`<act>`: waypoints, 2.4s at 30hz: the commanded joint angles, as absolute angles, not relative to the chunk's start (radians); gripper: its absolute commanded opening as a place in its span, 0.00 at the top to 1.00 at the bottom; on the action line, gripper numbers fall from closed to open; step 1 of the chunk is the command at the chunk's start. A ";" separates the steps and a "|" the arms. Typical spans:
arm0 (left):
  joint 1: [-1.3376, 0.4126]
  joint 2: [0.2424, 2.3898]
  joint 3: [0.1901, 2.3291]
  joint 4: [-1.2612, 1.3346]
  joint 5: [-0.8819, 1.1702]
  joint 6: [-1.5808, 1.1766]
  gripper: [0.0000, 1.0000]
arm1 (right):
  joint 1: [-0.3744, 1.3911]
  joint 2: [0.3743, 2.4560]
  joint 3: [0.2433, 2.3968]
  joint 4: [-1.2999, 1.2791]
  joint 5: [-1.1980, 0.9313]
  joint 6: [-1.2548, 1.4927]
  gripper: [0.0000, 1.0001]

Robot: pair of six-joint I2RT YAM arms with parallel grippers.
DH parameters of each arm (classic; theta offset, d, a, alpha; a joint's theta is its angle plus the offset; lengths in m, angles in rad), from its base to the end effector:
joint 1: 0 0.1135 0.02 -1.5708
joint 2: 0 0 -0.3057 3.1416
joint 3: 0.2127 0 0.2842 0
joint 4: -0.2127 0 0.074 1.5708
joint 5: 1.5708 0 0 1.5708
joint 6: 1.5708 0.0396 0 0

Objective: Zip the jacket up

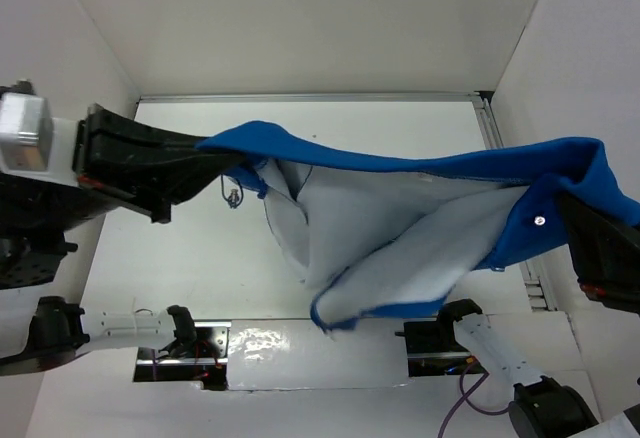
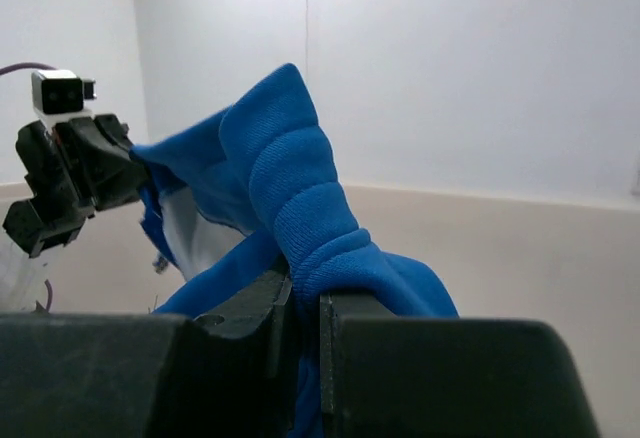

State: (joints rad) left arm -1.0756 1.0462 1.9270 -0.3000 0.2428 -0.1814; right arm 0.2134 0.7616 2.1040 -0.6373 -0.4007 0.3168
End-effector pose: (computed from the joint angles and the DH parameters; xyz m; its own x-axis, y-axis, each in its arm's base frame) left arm 0.0351 -0.0850 0.6922 0.0852 -0.5262 -0.8461 0.9810 0.1926 -0.0211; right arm -0.1134 -0.0088 0.6802 0.4507 0.3912 -0.8024 -0.6585 0.7526 -0.0030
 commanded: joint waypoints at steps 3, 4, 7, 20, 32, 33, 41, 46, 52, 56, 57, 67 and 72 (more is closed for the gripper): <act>-1.080 1.175 2.077 -0.160 0.187 -0.106 1.00 | 0.170 0.893 2.085 -0.594 -0.378 0.343 1.00; -1.080 1.196 2.071 -0.140 0.122 -0.077 1.00 | 0.167 0.909 2.073 -0.589 -0.344 0.344 1.00; -1.080 1.288 2.052 -0.048 -0.162 0.033 1.00 | 0.169 1.026 2.040 -0.597 -0.266 0.342 1.00; -0.387 1.987 2.167 -0.425 0.177 -0.435 0.01 | 0.225 1.875 2.038 -0.558 0.027 0.353 0.77; -0.334 1.768 1.750 -0.462 0.262 -0.481 0.01 | 0.296 1.737 1.736 -0.557 0.141 0.397 0.00; -0.337 1.726 1.682 -0.469 0.255 -0.497 0.01 | 0.310 1.699 1.682 -0.552 0.138 0.403 0.00; -0.336 1.296 1.032 -0.477 0.172 -0.666 0.01 | 0.657 1.457 1.191 -0.520 0.204 0.434 0.00; -0.175 1.253 0.933 -0.437 0.245 -0.681 0.01 | 0.886 1.526 1.190 -0.535 0.219 0.457 0.00; -0.141 1.495 1.098 -0.402 0.269 -0.673 0.01 | 1.121 1.780 1.362 -0.589 0.256 0.477 0.00; -0.150 1.704 1.213 -0.411 0.281 -0.660 0.01 | 1.198 1.893 1.465 -0.684 0.285 0.506 0.04; -0.150 1.730 1.248 -0.419 0.290 -0.660 0.03 | 1.204 1.899 1.459 -0.693 0.273 0.514 0.05; -0.206 1.916 1.310 -0.434 0.250 -0.669 0.16 | 1.229 1.884 1.307 -0.695 0.215 0.540 0.21; -0.219 1.960 1.335 -0.434 0.235 -0.660 0.37 | 1.226 1.795 1.266 -0.660 0.233 0.563 0.66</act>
State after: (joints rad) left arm -0.2150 1.9350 1.2987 -0.4290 0.2474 -0.6617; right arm 1.2243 1.8900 1.2797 -0.6731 0.2157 0.5358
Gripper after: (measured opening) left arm 0.659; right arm 0.387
